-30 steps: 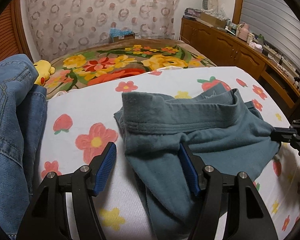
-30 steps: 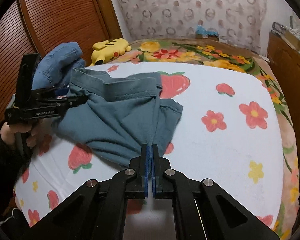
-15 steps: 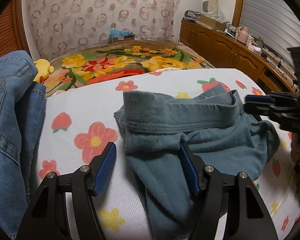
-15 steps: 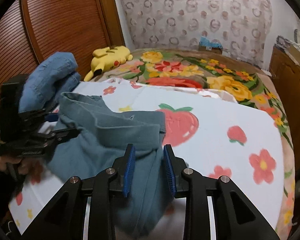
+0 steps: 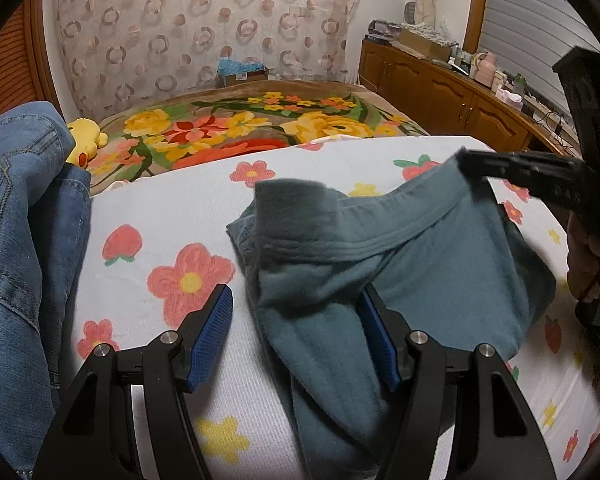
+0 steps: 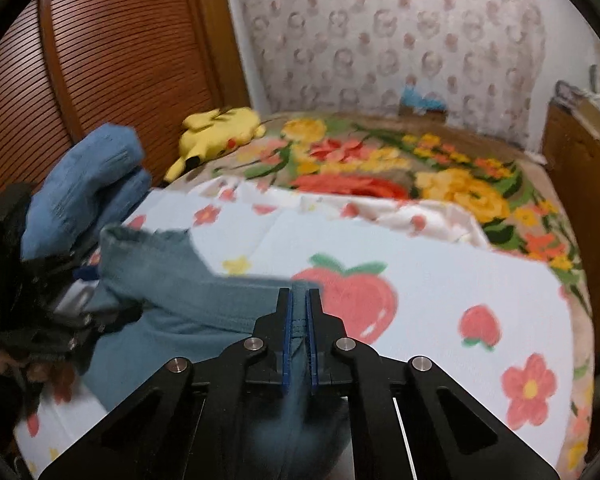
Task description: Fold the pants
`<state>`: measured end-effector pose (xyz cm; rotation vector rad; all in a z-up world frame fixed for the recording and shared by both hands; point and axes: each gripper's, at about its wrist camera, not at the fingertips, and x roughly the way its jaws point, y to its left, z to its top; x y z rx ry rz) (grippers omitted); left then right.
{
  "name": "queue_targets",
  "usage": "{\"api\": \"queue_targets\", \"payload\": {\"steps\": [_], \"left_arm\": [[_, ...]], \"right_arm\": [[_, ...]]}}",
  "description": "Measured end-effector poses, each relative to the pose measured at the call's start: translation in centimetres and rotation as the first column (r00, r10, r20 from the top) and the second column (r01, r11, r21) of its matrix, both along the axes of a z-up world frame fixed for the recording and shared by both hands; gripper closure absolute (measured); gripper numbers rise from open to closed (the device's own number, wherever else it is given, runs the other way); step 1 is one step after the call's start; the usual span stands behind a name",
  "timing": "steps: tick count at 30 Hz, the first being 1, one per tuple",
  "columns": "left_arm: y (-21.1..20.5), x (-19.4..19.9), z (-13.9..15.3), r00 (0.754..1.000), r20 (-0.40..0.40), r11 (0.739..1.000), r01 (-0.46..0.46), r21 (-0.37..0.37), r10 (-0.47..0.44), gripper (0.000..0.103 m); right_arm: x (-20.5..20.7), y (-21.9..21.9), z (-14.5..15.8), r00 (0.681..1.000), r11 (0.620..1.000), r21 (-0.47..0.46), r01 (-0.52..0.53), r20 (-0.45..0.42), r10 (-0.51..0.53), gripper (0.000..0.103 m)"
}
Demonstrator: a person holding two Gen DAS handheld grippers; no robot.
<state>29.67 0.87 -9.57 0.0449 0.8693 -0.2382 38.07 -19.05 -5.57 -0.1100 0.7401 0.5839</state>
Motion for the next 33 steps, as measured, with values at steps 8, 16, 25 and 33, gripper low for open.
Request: {"api": "queue_targets", "payload": {"steps": [8,16,25,33], "left_arm": [[-0.1,0.0,0.1,1.0,0.004,1.0,-0.003,-0.009,0.003,0.038],[0.0,-0.4,0.6,0.999,0.047,1.0,-0.007,-0.005,0.007,0.038],[0.0,-0.1,0.2,1.0,0.028,1.0,-0.003,0.006,0.003,0.038],[0.3,0.4,-0.3,1.0,-0.011,1.0,-0.003,-0.02,0.003,0.038]], "right_arm": [[-0.4,0.5,-0.3,1.0,1.0,-0.017,0.017,-0.015,-0.017,0.082],[-3.3,-1.4,0.5,0.998,0.999,-0.039,-0.002,-0.06,0.0,0.067],[-4.3,-1.6,-0.1,0.996,0.992,-0.117,0.037,-0.081,-0.047,0.058],[-3.5,-1.6,-0.2,0.987,0.998,-0.05,0.036,-0.154,-0.044,0.054]]}}
